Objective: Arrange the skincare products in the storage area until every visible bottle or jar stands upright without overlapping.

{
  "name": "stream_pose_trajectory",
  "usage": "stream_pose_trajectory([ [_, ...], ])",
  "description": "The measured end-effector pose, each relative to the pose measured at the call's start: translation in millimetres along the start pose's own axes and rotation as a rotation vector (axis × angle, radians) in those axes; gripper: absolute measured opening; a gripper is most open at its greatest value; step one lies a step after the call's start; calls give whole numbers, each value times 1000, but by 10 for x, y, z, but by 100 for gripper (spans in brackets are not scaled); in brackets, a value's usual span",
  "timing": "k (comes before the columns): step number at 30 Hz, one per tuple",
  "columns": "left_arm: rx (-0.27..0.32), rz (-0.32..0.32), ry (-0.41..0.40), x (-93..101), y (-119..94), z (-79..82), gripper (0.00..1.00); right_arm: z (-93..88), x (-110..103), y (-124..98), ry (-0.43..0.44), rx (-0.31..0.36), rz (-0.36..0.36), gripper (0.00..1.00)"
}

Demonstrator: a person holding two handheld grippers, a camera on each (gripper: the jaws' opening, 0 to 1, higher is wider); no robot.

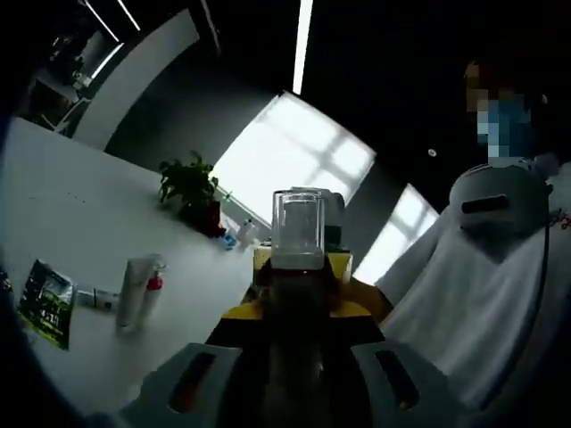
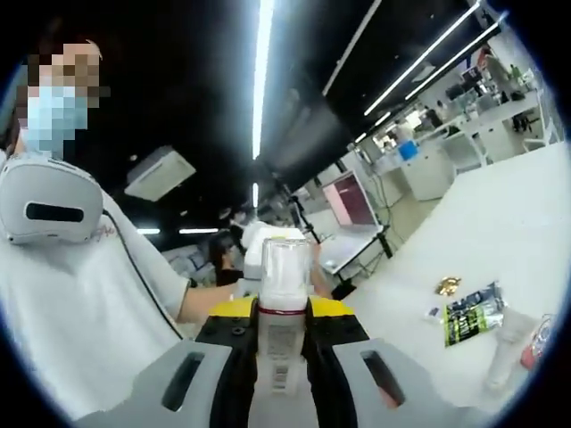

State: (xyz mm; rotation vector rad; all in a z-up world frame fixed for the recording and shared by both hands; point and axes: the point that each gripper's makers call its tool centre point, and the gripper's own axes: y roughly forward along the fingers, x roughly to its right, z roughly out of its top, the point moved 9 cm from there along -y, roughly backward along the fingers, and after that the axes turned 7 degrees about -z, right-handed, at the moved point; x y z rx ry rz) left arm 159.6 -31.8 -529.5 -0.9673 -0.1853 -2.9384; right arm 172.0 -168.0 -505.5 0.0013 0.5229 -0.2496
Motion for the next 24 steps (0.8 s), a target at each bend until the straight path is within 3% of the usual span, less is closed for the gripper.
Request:
stream_pose_trajectory([
  [5, 75, 120, 48, -10, 1, 48, 21, 10, 83, -38, 81, 87, -84, 19],
  [8, 65, 193, 87, -14, 9, 42, 22, -10, 119, -44, 87, 94, -132, 19],
  [13, -17, 312, 196, 4, 9, 47, 23, -51, 164, -45, 98, 88, -161, 19],
  [19, -1, 293, 170, -25, -34, 9, 23, -55, 169, -55, 60, 75, -138, 19],
  [24, -71, 247, 198, -12, -69, -27, 23, -83, 78, -37, -103, 20, -71, 19],
])
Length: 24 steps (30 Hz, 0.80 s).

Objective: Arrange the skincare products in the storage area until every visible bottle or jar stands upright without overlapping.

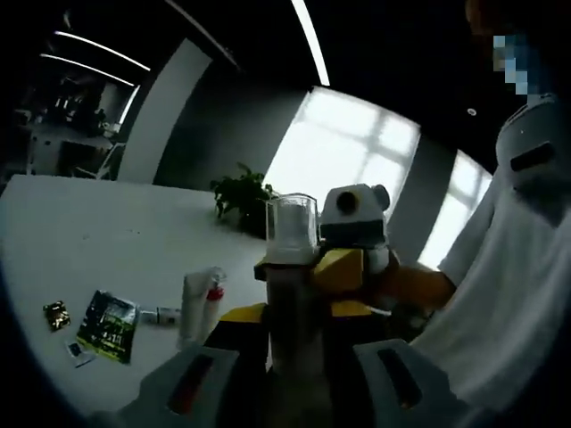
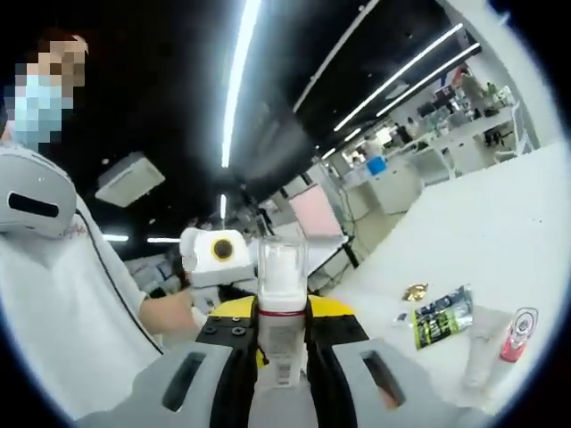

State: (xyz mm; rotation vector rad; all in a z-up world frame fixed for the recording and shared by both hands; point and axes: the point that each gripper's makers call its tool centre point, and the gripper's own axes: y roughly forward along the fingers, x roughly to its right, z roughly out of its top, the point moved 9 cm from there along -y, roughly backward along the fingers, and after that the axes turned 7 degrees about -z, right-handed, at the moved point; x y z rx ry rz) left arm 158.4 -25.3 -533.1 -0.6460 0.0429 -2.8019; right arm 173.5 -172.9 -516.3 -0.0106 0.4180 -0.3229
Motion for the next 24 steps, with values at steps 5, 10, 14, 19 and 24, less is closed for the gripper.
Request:
stream_pose_trajectory([
  [5, -25, -40, 58, 26, 19, 9, 23, 19, -49, -21, -131, -7, 49, 19],
  [10, -86, -77, 152, 52, 99, -4, 23, 5, -50, -61, -261, -35, 88, 19],
  [14, -132, -102, 232, 62, 226, -53, 22, -35, -33, -118, -370, -76, 96, 20],
  [19, -152, -89, 288, -19, 392, -109, 22, -109, 91, -235, -439, -84, 37, 20],
  [24, -178, -93, 365, -106, 593, -199, 22, -181, 219, -365, -475, -120, -19, 20],
])
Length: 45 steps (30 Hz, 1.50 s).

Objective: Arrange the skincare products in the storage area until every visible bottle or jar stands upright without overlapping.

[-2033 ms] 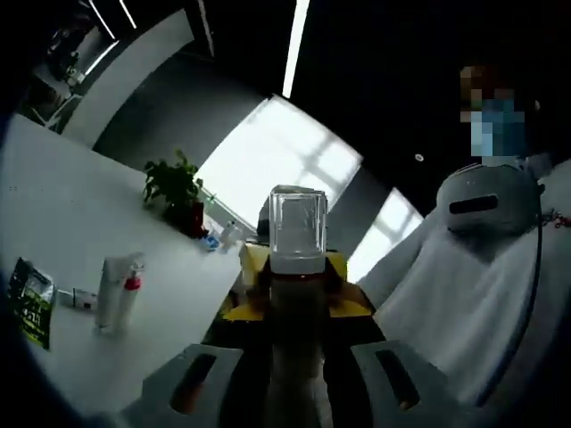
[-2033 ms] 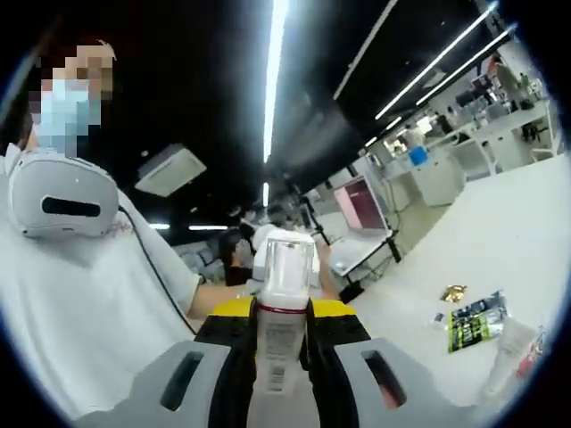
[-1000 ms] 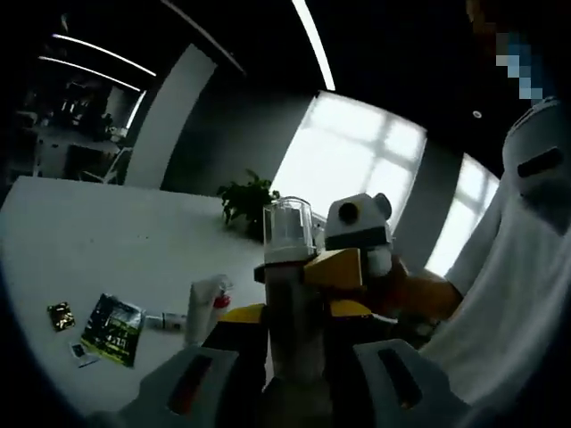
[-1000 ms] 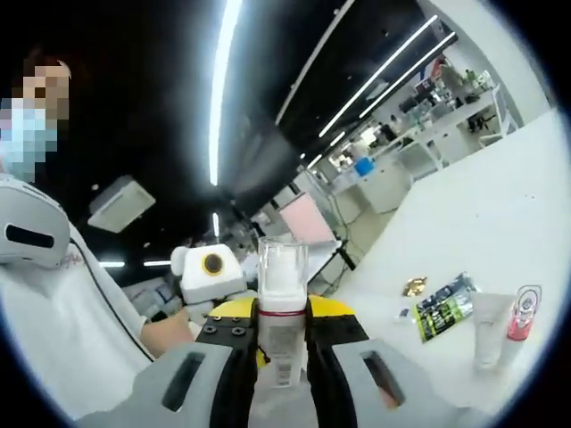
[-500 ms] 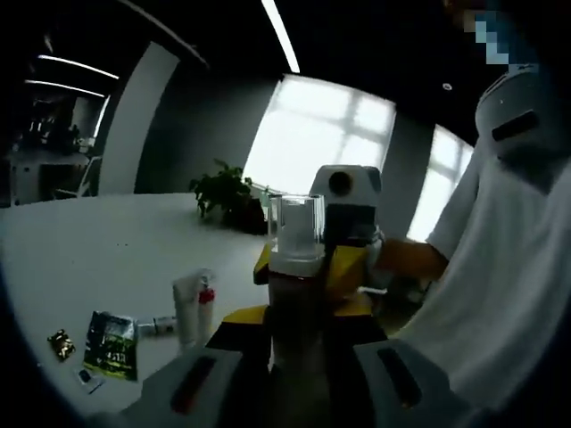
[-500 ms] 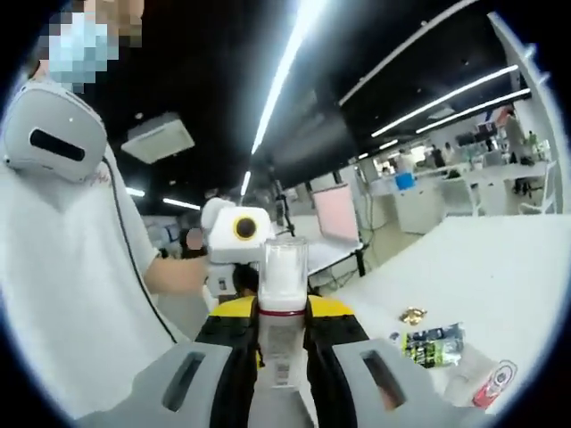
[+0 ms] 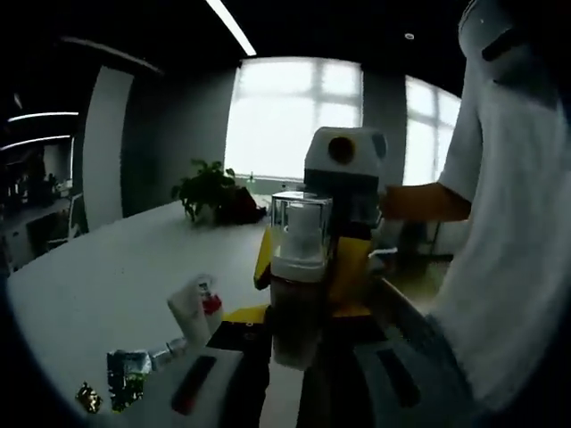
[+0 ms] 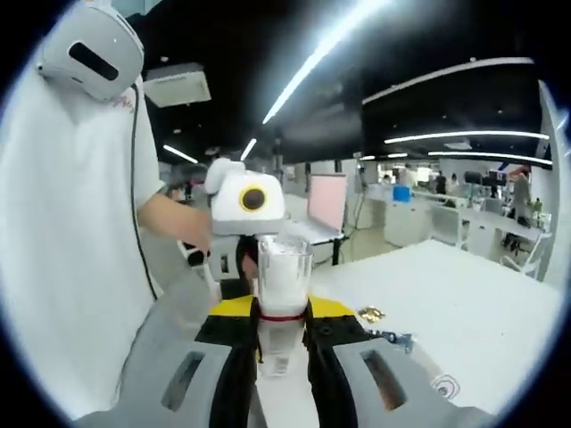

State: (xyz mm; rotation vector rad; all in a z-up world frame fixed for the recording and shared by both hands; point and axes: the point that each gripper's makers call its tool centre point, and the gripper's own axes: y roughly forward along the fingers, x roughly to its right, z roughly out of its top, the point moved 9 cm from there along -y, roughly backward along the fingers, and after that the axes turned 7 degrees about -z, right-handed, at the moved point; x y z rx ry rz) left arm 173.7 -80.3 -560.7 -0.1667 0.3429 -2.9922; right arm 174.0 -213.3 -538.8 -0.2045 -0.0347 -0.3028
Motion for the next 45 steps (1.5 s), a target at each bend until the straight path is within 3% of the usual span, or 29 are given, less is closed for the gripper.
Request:
stream_pose_trajectory([
  [10, -27, 24, 75, -80, 300, -294, 22, -316, 91, -94, -43, -137, -54, 20],
  [19, -86, 27, 55, -215, 487, -679, 22, -675, 169, -37, -86, -262, -40, 20],
  [27, -140, 18, 16, -358, 681, -1020, 21, -1061, 277, -8, -68, -338, -43, 20],
  [38, -206, 8, -21, -545, 878, -1395, 21, -1445, 406, 104, -80, -442, -30, 20],
  [45, -245, 4, -24, -603, 959, -1552, 21, -1617, 436, 167, -100, -487, -20, 20],
])
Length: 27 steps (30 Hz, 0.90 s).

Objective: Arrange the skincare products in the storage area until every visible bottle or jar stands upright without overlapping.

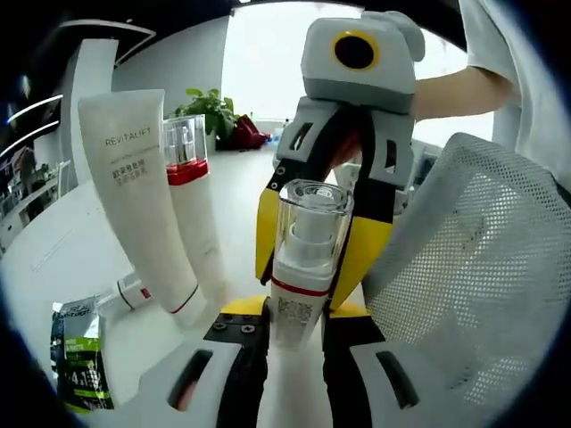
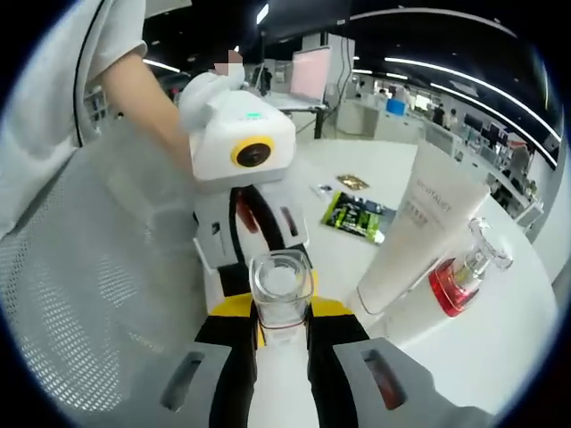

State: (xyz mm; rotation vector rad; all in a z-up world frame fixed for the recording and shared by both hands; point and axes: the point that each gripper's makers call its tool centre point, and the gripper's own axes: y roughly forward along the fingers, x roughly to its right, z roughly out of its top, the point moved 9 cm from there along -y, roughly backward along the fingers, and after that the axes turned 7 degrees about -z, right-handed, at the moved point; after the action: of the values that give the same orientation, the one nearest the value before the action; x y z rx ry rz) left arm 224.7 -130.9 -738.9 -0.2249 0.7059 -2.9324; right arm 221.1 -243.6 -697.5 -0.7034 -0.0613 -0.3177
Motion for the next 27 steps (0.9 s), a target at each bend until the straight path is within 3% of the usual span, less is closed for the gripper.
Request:
stream_pose_trajectory([
  [3, -14, -4, 1, -9, 34, -39, 21, -34, 1, 37, -10, -19, 7, 20],
  [18, -17, -8, -29, -82, -1, -30, 22, -38, 67, 62, 58, 6, 5, 21],
  [27, -40, 2, -30, -71, -21, -59, 26, -45, 43, 78, 99, 5, -21, 27],
])
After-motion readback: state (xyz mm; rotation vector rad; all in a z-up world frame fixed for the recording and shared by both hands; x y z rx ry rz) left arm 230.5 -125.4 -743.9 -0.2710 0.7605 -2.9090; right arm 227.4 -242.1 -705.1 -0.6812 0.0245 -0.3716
